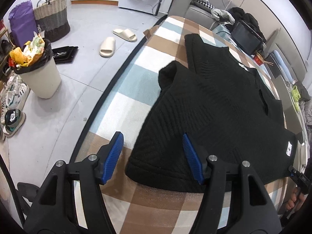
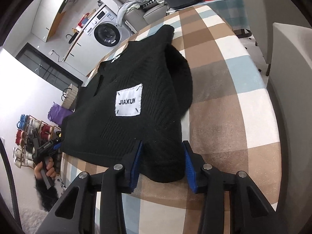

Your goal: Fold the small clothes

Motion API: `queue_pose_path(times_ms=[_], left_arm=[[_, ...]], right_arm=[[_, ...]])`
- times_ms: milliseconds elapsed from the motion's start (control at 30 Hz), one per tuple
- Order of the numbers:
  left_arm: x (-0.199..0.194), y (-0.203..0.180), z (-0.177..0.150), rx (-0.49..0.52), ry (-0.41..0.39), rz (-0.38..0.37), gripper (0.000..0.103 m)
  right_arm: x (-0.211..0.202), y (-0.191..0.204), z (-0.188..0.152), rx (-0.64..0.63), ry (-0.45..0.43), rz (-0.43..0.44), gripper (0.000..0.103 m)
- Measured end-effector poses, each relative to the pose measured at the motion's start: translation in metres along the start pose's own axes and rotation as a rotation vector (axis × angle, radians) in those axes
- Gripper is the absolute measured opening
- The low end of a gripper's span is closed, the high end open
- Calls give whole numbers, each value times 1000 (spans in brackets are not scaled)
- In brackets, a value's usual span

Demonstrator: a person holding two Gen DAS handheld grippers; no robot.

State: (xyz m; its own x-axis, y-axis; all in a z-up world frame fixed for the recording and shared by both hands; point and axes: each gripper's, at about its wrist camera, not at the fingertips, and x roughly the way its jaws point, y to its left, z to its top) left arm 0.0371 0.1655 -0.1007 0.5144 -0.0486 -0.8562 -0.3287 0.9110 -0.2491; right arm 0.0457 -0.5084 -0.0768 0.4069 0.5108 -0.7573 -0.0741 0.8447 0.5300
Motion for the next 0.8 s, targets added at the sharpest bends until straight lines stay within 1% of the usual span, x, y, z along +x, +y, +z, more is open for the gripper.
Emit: queue_pose_path(times_ms=[100, 133, 167, 200, 233, 267, 333, 367, 433, 500, 567, 600, 767, 800], left_arm=[[-3, -4, -2, 25, -9, -20, 60], [-5, -6, -3, 33, -16, -26, 57], [-7, -6, -4, 33, -27, -32, 46], [-9, -7, -6, 33, -41, -36, 38], [-11, -6, -7, 34, -48, -33, 25], [-13, -6, -7, 33, -52, -35, 18], [-20, -4, -8, 19, -77, -40, 11], [-24, -3, -8, 12, -89, -49, 8], [-34, -2, -5, -1, -120, -81, 6], [-44, -3, -1, -13, -149, -103, 5], [-51, -3, 5, -16, -169, -123, 5], [-56, -5, 10, -12, -186, -126, 5], [-70, -20, 39, 7, -248, -156, 4], [-72, -23, 45, 12, -258, -159, 4]], right_arm=[[-2, 0, 1, -4, -3, -3, 40], [-2, 0, 0, -4, -6, -13, 31], [-1, 0, 0, -1, -8, -26, 26], [0, 0, 0, 1, -11, -31, 20], [-1, 0, -1, 1, -19, -38, 16], [-2, 1, -1, -6, -27, -42, 13], [-7, 4, -1, -16, -46, -41, 9], [-9, 5, -1, -12, -55, -27, 8], [-17, 9, 2, -7, -85, -1, 8], [-25, 14, 5, -1, -121, 44, 7], [-33, 17, 12, 23, -177, 107, 7], [-35, 18, 16, 32, -195, 121, 7], [-38, 28, 46, 61, -279, 130, 6], [-38, 29, 53, 63, -298, 121, 6]])
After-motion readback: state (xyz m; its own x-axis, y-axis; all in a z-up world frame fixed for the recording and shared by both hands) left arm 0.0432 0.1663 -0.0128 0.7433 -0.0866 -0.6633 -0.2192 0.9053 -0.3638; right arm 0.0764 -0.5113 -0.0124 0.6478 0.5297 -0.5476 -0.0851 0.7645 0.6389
